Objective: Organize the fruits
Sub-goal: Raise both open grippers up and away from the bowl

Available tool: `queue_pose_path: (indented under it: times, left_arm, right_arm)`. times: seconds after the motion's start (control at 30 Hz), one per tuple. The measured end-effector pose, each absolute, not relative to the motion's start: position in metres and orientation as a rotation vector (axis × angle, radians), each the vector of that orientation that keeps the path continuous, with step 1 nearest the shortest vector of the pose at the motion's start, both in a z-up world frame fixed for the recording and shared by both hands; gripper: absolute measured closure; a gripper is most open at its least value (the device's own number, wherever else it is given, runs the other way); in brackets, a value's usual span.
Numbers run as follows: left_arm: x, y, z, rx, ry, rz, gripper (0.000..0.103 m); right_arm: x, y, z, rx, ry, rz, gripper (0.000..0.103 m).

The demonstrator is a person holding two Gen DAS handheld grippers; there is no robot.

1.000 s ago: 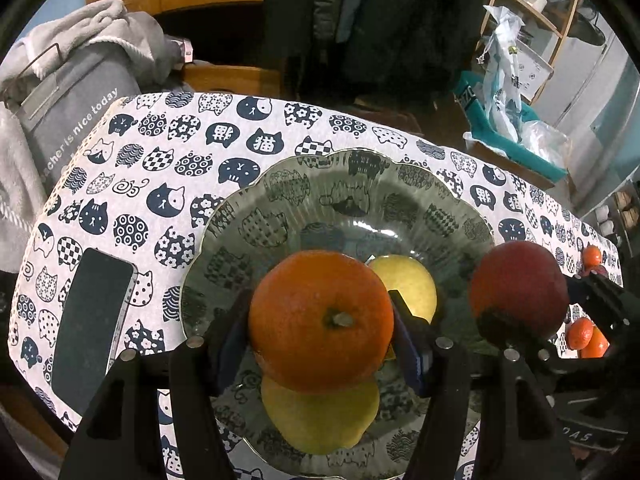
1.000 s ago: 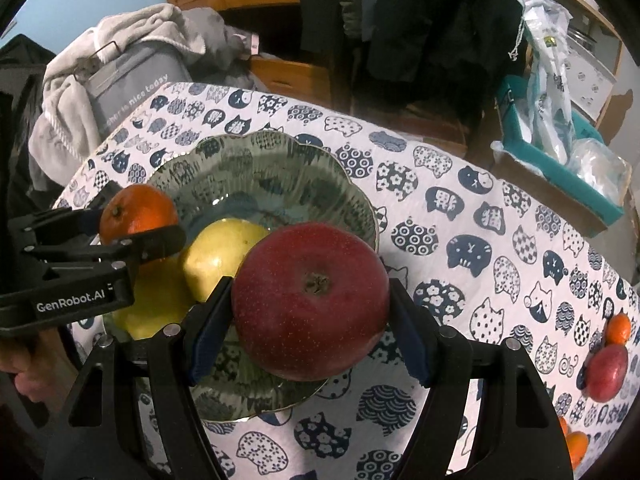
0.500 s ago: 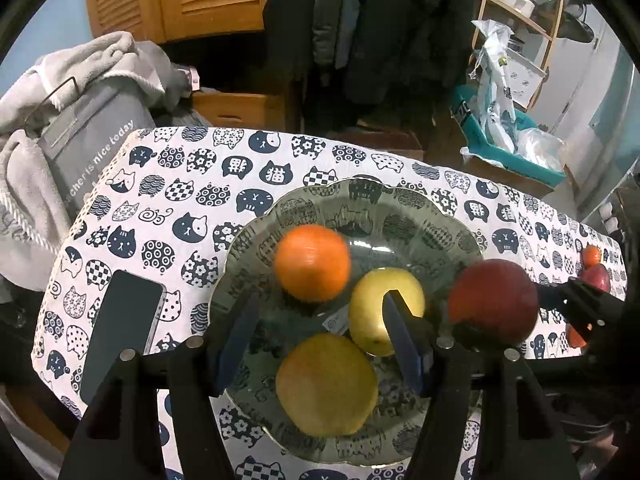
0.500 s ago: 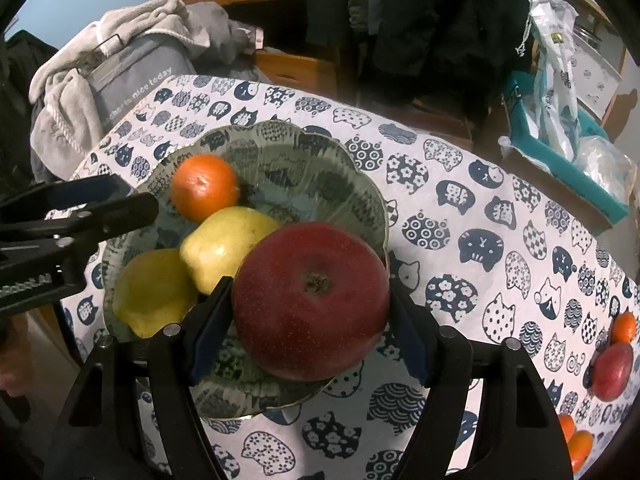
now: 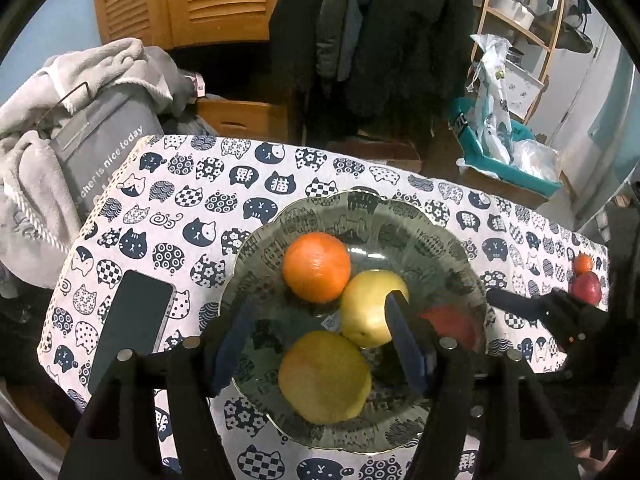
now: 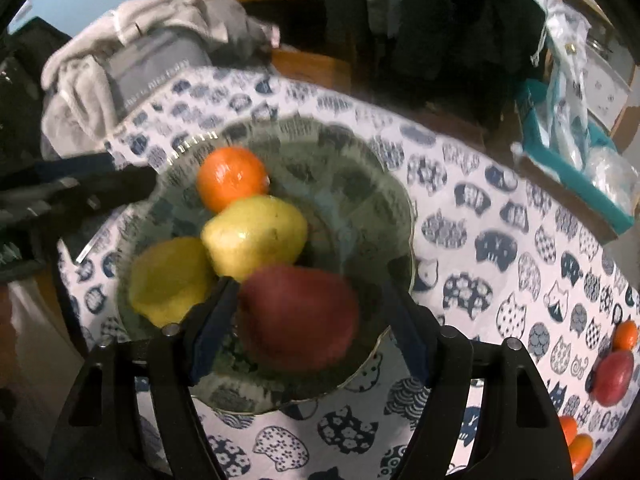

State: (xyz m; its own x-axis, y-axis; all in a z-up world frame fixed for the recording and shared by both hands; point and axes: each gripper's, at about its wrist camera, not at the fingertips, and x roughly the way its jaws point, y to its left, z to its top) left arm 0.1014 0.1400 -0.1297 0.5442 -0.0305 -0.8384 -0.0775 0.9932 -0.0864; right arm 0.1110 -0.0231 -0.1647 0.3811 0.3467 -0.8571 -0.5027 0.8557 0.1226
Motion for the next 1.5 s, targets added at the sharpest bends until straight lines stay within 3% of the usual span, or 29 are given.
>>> queue_pose_path:
  times: [0.33, 0.77, 1.5]
  left_arm:
    - [0.094, 0.135, -0.108, -0.121, 0.956, 0.02, 0.031]
    - [0.08, 0.103, -0.059, -0.052, 0.826, -0.022, 0.016]
    - [0.069, 0.035, -0.018, 0.013, 0.745, -0.15, 0.015]
  right_arm:
    - [0.118, -0.054, -0.122, -0.081, 0.959, 0.48, 0.028]
    - [0.108, -0.098, -0.049, -0.042, 0.809, 0.36, 0.028]
    - [0.073, -0.172, 0.005, 0.038, 0.743, 0.271, 0.024]
